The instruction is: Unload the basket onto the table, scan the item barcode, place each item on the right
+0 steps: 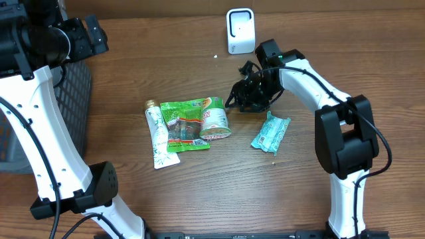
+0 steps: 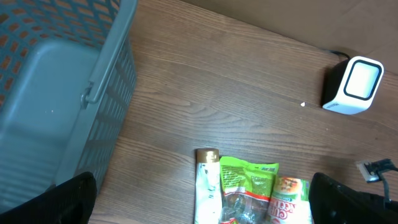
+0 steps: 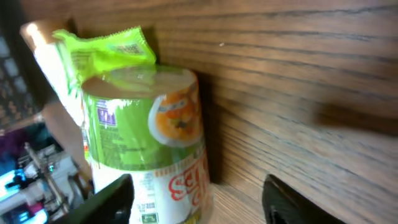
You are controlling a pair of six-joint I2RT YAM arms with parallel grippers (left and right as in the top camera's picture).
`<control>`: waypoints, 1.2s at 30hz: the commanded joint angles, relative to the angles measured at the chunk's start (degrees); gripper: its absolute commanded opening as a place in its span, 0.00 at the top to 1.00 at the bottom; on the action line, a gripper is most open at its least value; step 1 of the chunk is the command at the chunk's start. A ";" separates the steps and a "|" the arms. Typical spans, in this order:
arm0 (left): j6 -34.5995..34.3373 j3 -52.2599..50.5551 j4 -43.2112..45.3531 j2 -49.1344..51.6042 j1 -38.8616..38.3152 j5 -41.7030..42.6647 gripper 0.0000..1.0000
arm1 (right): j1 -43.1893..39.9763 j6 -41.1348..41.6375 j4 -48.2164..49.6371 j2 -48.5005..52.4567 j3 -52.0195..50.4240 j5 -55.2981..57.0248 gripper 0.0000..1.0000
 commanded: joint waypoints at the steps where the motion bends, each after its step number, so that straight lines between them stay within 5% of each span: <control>1: -0.79 0.00 -0.09 -0.11 0.22 -0.66 0.00 | 1.97 0.15 0.48 -2.54 0.07 4.26 0.20; 8: -0.79 0.00 -0.09 -0.11 0.22 -0.66 0.00 | 6.67 4.98 5.92 -2.54 -3.21 4.50 0.04; 12: -0.79 0.00 -0.09 -0.11 0.22 -0.66 0.00 | 7.87 7.23 9.66 -2.54 -5.95 4.46 0.04; 24: -0.79 0.00 -0.09 -0.11 0.22 -0.66 0.00 | 9.42 9.29 13.86 -2.56 -9.11 4.26 0.30; 36: -0.79 0.00 -0.09 -0.11 0.22 -0.66 0.00 | 8.90 7.13 -1.25 -2.89 2.54 27.08 0.30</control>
